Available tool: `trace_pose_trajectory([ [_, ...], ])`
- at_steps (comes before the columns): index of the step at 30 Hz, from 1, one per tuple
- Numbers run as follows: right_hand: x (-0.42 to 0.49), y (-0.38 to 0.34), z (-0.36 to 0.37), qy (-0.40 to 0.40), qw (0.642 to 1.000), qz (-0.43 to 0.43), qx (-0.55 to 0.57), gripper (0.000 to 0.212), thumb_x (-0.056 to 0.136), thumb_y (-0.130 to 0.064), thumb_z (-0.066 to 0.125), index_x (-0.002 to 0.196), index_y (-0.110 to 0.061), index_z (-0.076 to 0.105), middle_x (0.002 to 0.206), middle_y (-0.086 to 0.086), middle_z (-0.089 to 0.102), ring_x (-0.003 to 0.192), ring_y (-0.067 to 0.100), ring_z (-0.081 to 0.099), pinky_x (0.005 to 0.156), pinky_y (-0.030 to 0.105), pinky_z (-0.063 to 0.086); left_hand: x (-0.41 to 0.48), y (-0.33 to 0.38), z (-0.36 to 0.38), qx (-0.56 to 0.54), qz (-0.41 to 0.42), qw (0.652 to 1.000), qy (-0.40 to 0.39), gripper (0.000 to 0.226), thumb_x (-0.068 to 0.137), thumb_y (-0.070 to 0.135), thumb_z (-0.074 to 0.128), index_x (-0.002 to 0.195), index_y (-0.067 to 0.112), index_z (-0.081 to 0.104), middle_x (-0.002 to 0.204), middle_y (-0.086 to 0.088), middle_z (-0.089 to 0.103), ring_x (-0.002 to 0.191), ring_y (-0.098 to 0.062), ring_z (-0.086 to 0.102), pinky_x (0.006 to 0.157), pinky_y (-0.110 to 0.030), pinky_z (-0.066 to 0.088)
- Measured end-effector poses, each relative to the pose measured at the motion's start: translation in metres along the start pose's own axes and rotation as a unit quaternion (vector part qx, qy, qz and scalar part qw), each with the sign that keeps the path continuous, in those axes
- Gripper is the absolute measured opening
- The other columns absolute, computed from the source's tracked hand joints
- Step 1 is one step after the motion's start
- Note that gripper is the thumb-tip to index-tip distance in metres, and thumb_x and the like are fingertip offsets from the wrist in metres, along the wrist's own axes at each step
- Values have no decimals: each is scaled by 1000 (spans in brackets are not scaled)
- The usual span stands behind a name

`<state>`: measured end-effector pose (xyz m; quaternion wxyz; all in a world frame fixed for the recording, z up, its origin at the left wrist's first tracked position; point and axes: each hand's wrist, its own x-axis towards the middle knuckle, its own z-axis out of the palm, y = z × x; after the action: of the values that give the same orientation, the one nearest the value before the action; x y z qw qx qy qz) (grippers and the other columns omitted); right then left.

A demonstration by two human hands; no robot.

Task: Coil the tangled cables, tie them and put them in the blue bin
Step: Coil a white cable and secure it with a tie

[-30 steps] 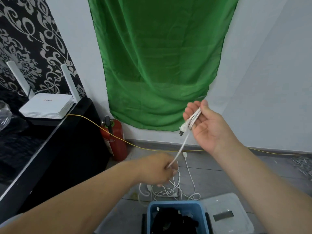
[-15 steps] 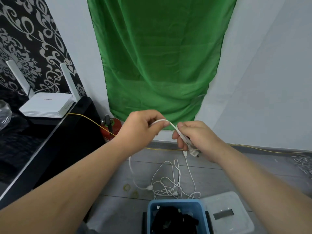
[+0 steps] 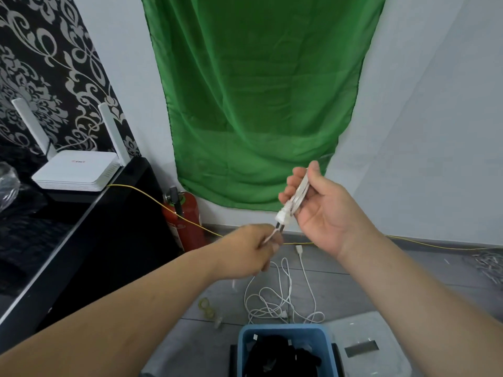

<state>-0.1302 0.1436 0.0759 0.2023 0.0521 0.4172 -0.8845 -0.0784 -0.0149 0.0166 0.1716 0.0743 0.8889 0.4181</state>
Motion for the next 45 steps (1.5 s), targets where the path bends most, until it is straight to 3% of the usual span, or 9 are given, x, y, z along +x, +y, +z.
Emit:
trace_pose_trajectory([
  [4,12,-9,-18,64,996,-56,12,26,103,-27,57,105,-2,64,85,11,77,78,18,76,80,33,64,-4,11,9,90,32,995,-27,10,100,26,58,105,21,67,69,10,64,50,8,52,56,-12,44],
  [8,17,-8,-38,130,964,-128,-191,22,99,-23,67,98,-2,71,90,17,78,81,26,76,81,36,63,-5,20,-2,64,58,996,28,6,95,25,64,91,25,68,67,6,67,58,-5,60,62,-25,52],
  [13,16,0,-50,114,784,-257,-554,34,96,-25,68,67,-7,69,68,-1,74,64,18,70,67,34,57,-5,28,-16,38,80,993,72,15,98,27,64,86,20,67,67,-8,70,45,-11,50,48,-29,46],
  [15,14,1,-47,66,759,-234,-604,38,98,-25,65,67,-3,65,65,4,71,58,14,65,65,37,54,-4,28,-23,34,113,984,131,15,95,28,69,83,19,70,63,-8,66,46,-9,47,49,-28,42],
  [22,-5,4,-15,-90,924,47,-369,47,109,-32,41,79,-4,65,56,9,47,47,21,39,52,31,37,-2,15,-51,-46,126,941,311,22,89,40,77,77,22,74,56,-7,56,52,-24,43,49,-31,36],
  [27,-9,2,0,-143,979,99,-103,38,108,-29,37,83,-7,56,63,3,41,53,17,36,58,32,41,1,9,-32,-68,55,977,193,30,105,37,54,88,16,67,66,-10,68,43,-12,51,45,-23,42],
  [34,3,-13,-5,5,995,14,96,30,107,-31,48,87,-13,60,66,-1,56,54,13,53,65,30,53,1,-9,-4,27,-27,999,-17,20,108,36,44,99,23,57,74,-5,72,43,-5,55,56,-26,50],
  [41,15,-6,-35,120,980,-98,-129,17,99,-17,67,94,-1,67,86,15,77,77,24,76,84,37,62,-8,19,24,111,73,990,-56,13,102,36,55,106,24,59,72,9,65,59,4,54,68,-25,50],
  [45,15,2,-46,136,867,-195,-437,25,96,-18,70,82,2,71,74,5,77,71,19,76,81,39,62,-13,41,24,101,144,984,-3,7,100,28,59,99,22,64,65,13,59,61,0,55,62,-20,45],
])
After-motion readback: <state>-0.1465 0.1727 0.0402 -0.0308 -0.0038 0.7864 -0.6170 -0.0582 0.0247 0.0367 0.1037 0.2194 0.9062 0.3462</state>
